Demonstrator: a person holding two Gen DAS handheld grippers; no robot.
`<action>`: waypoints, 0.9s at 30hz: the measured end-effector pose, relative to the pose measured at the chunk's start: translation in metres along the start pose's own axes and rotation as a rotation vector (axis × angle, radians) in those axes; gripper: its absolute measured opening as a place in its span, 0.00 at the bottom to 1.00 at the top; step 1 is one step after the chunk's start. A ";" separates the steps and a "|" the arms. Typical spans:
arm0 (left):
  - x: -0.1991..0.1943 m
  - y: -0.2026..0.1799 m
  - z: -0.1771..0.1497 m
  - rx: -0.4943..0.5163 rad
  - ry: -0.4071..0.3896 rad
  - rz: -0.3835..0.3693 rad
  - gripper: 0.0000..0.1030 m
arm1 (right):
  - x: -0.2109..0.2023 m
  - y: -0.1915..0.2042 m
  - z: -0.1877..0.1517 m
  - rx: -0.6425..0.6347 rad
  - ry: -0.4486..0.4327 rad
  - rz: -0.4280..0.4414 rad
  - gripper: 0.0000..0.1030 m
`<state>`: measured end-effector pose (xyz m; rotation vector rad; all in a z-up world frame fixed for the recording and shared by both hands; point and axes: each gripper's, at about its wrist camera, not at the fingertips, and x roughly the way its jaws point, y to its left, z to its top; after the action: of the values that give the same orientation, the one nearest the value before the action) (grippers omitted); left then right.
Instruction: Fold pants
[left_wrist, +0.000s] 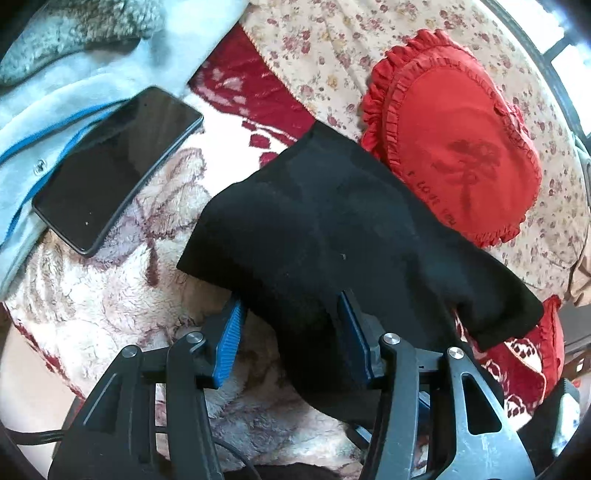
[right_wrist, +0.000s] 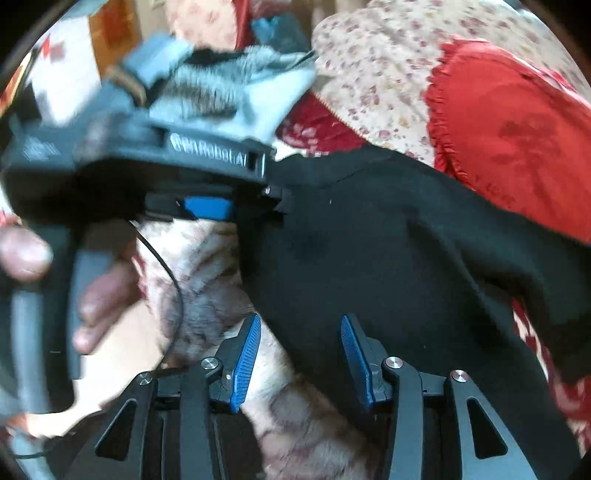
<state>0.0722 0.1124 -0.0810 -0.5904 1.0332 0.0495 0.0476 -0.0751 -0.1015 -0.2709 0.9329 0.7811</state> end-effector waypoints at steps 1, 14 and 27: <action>0.002 0.002 0.001 -0.007 0.006 0.000 0.48 | 0.006 0.002 0.001 -0.016 0.007 -0.007 0.42; -0.027 -0.008 -0.012 0.059 -0.047 -0.011 0.17 | -0.010 -0.028 0.006 0.165 -0.031 0.164 0.10; -0.055 0.027 -0.029 0.078 -0.047 0.091 0.28 | -0.027 -0.001 0.006 0.155 -0.029 0.238 0.34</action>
<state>0.0117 0.1341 -0.0586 -0.4692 1.0117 0.1025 0.0428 -0.0858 -0.0758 -0.0126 1.0038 0.9226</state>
